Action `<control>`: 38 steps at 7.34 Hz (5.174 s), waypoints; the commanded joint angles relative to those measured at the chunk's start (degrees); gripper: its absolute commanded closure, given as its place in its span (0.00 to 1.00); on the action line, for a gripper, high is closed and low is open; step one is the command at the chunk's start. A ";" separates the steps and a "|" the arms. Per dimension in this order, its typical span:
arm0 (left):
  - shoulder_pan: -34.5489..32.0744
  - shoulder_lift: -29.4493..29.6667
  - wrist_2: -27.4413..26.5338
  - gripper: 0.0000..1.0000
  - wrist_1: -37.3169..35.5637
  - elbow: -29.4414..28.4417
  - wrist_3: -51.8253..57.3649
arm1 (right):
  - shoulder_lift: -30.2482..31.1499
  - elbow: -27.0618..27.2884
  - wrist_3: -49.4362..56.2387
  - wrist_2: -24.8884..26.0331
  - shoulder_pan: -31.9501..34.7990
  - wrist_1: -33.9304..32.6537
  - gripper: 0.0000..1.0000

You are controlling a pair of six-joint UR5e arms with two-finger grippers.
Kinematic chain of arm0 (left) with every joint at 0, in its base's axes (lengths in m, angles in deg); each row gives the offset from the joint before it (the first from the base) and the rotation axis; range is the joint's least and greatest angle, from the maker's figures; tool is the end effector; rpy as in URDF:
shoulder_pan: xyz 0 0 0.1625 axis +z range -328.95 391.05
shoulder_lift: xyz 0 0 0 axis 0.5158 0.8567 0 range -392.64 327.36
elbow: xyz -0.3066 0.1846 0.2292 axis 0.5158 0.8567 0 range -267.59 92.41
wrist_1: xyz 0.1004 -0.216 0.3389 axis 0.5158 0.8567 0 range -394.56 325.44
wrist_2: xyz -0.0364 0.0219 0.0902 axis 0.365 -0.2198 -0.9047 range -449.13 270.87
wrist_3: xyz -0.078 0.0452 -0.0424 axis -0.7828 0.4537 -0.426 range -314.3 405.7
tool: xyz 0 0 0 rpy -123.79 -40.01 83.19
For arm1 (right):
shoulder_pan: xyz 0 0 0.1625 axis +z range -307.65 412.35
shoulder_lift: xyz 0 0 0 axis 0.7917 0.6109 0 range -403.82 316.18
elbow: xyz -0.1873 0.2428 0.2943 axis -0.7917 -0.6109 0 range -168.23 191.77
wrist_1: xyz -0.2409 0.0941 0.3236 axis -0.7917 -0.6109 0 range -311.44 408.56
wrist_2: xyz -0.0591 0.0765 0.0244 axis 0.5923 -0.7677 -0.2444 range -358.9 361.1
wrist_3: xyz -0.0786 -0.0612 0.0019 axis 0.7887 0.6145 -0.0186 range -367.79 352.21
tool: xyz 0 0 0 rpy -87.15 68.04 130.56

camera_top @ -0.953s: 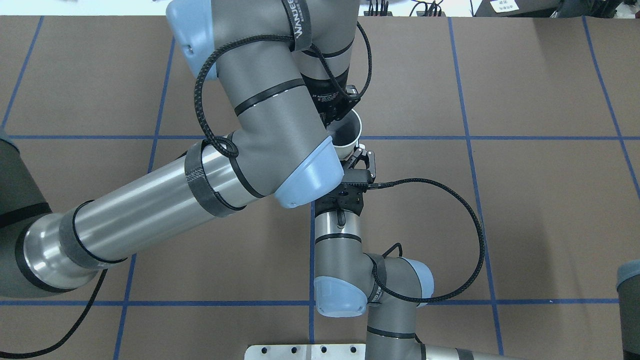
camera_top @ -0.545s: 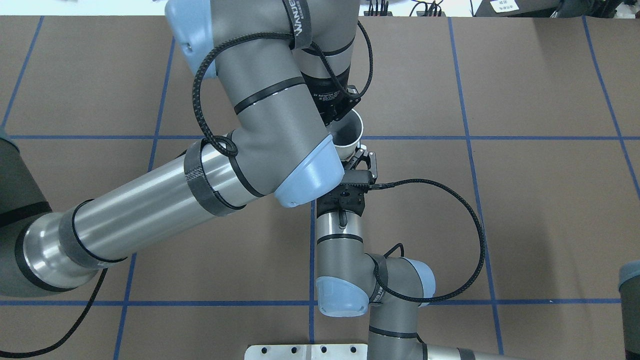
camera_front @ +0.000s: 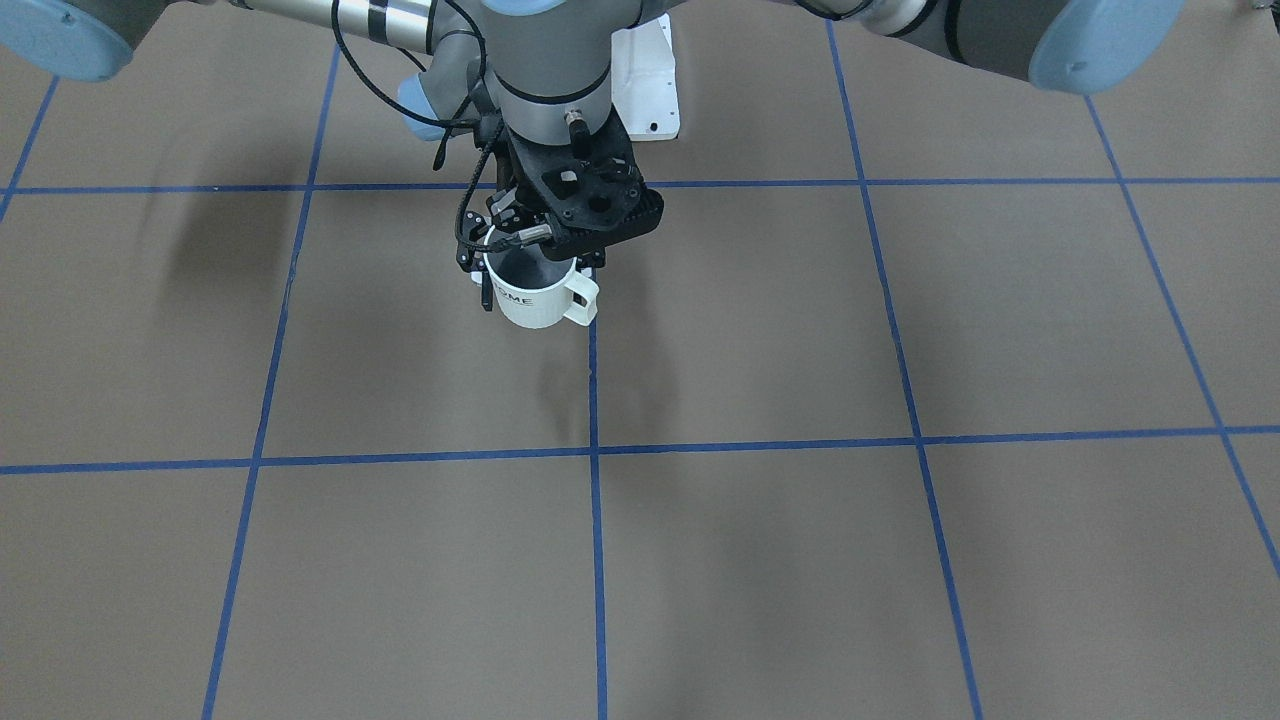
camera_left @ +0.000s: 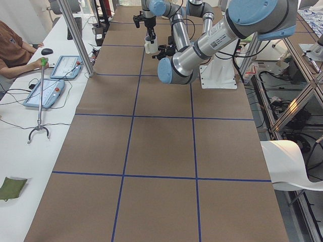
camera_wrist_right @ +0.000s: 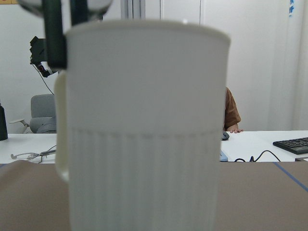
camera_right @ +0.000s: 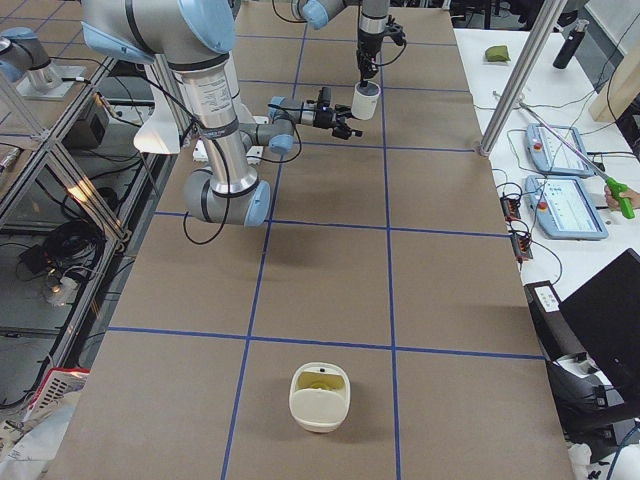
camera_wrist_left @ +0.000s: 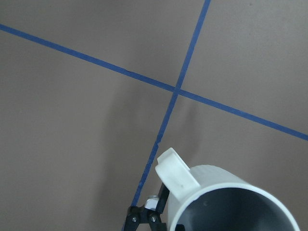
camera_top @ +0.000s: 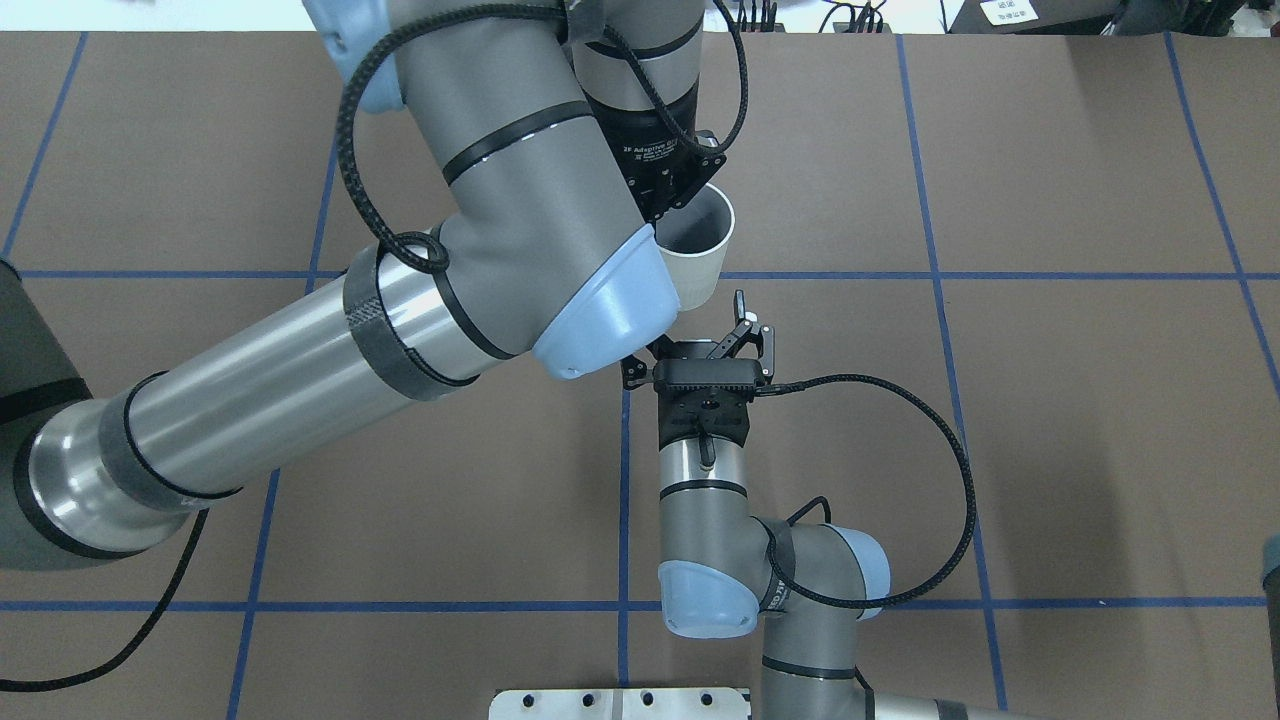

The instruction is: Left arm hands cup to right arm to dump lemon

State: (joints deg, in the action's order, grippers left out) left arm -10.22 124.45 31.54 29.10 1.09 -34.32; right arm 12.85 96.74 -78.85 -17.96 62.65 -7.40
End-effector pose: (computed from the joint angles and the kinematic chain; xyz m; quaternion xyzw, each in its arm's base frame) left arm 0.4596 -0.5131 -0.0268 -0.0838 0.4009 -0.1589 0.8983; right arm -0.6028 -0.3407 0.2585 0.5869 -0.2825 0.2471 0.7174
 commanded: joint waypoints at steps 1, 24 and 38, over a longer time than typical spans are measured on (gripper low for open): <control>-4.06 0.15 3.85 1.00 0.07 2.36 0.04 | 0.98 -1.13 -2.67 -2.72 -0.28 0.15 0.00; -21.30 -66.65 10.37 0.49 29.51 14.06 46.36 | 36.85 14.34 48.30 -113.65 65.81 2.96 0.00; -48.29 -68.58 11.69 0.00 19.49 12.39 74.75 | 39.93 14.17 84.42 -116.56 75.92 -34.22 0.00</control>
State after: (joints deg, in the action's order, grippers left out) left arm -58.47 55.93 43.16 48.43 13.38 40.54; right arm 53.00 110.41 6.02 -134.89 138.52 -41.90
